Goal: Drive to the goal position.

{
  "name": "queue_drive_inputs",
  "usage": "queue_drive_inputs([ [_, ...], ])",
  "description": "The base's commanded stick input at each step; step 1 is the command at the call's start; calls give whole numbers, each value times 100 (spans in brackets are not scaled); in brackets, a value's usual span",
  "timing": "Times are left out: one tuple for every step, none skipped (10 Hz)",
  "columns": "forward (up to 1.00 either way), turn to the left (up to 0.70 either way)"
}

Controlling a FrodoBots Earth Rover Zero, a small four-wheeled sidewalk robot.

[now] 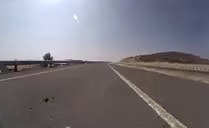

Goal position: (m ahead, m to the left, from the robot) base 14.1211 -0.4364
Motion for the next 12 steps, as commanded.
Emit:
queue_drive_inputs([
  [100,0],
  [100,0],
  [100,0],
  [100,0],
  [100,0],
  [100,0],
  [100,0],
  [100,0],
  [100,0],
  [100,0],
  [100,0],
  [100,0],
])
